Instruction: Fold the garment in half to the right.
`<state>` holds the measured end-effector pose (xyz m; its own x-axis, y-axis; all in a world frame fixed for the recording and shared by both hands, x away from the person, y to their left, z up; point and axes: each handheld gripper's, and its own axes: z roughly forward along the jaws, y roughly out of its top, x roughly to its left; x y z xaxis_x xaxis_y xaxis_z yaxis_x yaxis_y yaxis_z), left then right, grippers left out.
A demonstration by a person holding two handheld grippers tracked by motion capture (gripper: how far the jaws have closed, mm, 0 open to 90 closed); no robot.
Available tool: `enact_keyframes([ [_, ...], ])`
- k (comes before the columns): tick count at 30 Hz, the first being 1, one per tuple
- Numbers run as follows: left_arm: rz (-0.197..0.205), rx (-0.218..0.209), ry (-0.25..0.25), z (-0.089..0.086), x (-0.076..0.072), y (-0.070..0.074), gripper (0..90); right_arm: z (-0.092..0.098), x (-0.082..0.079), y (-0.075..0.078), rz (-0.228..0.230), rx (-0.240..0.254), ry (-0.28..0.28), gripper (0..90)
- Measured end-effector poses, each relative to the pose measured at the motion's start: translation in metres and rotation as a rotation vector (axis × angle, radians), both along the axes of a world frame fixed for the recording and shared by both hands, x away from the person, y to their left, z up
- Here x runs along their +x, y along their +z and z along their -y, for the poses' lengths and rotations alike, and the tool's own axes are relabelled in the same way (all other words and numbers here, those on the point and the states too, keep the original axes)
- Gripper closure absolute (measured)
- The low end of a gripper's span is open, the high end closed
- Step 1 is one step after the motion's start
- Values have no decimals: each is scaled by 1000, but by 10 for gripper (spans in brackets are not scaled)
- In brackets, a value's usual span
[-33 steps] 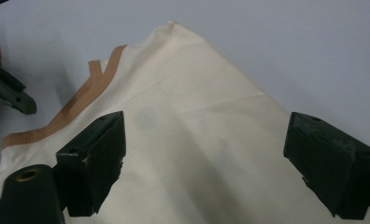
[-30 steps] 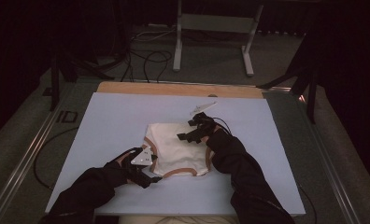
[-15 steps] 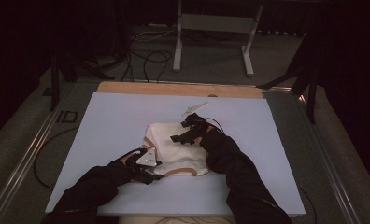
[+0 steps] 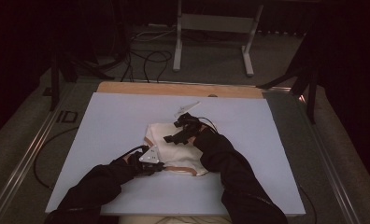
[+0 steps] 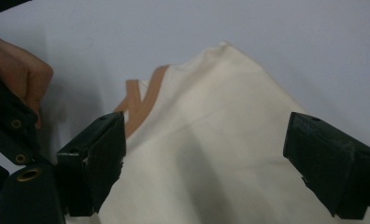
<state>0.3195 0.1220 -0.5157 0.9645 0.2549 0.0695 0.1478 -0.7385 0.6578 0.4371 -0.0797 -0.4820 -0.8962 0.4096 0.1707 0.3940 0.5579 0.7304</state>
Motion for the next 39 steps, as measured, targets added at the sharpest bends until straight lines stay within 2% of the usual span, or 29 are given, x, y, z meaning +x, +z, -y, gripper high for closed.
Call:
enact_keyframes([
  [3,3,6,-2,0,0,0,863,-7,1,-2,-2,7,12,133],
  [4,5,4,0,0,0,0,864,-10,2,-3,11,-3,16,135],
  [6,0,-3,0,-1,0,0,866,-16,4,-4,1,3,21,136],
  [9,0,-12,3,-2,0,-1,867,-28,8,-4,9,-11,22,147],
  [16,1,-19,3,-3,0,-2,868,-53,23,0,12,-15,12,295],
  [23,6,-14,1,-2,-1,-2,868,-74,34,-3,12,-27,-4,434],
  [27,6,-14,1,-2,-1,-2,868,-84,40,-6,33,-60,-20,491],
  [31,4,-14,1,-2,-1,-2,868,-90,46,-10,29,-85,-43,515],
  [34,2,-16,0,-2,0,-2,868,-94,50,-13,13,-82,-52,530],
  [35,2,-16,0,-3,0,-2,868,-95,51,-15,10,-94,-51,531],
  [36,2,-17,0,-3,0,-2,868,-97,51,-17,26,-114,-50,534],
  [38,1,-19,1,-3,0,-2,868,-100,51,-19,11,-123,-50,558],
  [39,1,-19,1,-3,0,-2,868,-101,51,-20,19,-135,-53,563],
])
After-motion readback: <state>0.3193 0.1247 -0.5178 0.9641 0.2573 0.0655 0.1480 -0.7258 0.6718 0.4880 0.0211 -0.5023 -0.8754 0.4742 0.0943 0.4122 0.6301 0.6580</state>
